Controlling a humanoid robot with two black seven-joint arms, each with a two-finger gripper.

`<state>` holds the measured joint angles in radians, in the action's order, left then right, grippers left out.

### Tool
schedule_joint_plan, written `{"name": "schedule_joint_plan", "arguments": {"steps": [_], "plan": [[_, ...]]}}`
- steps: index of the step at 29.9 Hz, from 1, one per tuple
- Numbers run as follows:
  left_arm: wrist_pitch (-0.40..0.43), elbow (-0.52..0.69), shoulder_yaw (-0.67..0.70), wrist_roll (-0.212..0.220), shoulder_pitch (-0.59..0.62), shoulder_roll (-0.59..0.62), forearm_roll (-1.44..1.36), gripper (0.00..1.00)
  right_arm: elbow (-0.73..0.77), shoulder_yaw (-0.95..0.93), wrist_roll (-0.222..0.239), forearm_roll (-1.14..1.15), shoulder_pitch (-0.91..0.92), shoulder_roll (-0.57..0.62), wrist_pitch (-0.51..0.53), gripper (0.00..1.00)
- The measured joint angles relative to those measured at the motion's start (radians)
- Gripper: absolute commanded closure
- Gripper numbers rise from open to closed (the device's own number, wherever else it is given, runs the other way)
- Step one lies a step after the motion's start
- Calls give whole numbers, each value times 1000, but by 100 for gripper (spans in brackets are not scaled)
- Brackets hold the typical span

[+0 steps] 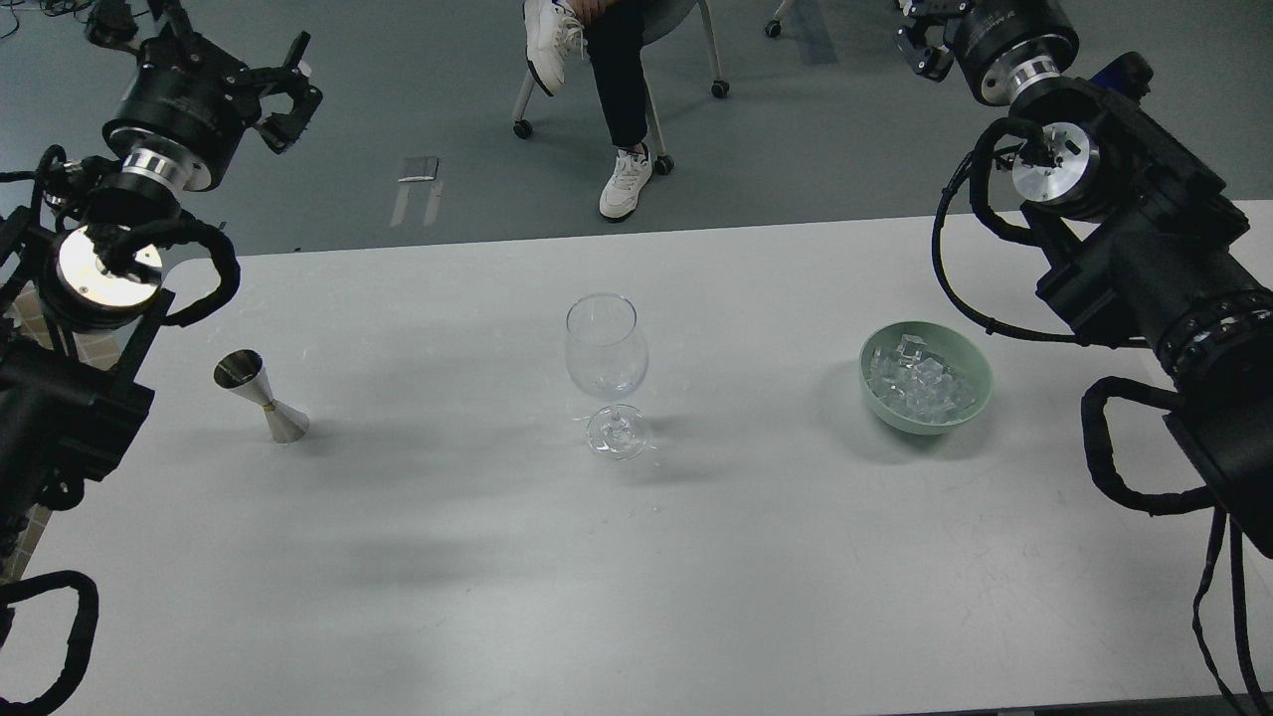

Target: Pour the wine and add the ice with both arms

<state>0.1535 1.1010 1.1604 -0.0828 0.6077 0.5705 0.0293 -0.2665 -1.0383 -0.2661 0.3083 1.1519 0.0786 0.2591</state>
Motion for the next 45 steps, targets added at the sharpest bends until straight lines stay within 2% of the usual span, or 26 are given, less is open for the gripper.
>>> {"name": "schedule_joint_plan", "arguments": {"steps": [3, 6, 7, 8, 10, 12, 18, 23, 30, 39, 45], "plan": [[-38, 131, 90, 1, -145, 32, 23, 2, -1, 0, -1, 0, -11, -1, 0, 0], [-128, 315, 210, 1, -308, 32, 34, 5, -1, 0, -1, 1, -19, -3, 0, 0], [-177, 394, 250, 1, -374, 23, 35, 7, -1, 0, -1, 1, -22, -4, -1, 0], [-212, 450, 278, 1, -427, 14, 36, 13, -1, 0, -2, 1, -24, -4, -2, 0], [-250, 520, 313, 1, -506, -9, 37, 20, -2, 0, -4, 2, -25, -5, -2, 0], [-265, 554, 334, 6, -579, -41, 36, 20, -2, 0, -5, 2, -26, -5, -3, 0], [-268, 575, 372, 42, -721, -139, 34, 20, -2, 0, -5, 2, -28, 1, -4, 0], [-250, 580, 402, 43, -825, -217, 34, 25, -2, 1, -5, 2, -36, 17, -5, 0], [-212, 576, 405, 39, -906, -293, 27, 25, -2, 2, -5, 4, -41, 19, -5, 0], [-222, 478, 390, 44, -866, -322, 23, 27, -1, 6, -5, 6, -44, 18, -5, 0], [-213, 332, 387, 45, -792, -349, 21, 29, 0, 6, -5, 7, -52, 20, -6, 0]]}}
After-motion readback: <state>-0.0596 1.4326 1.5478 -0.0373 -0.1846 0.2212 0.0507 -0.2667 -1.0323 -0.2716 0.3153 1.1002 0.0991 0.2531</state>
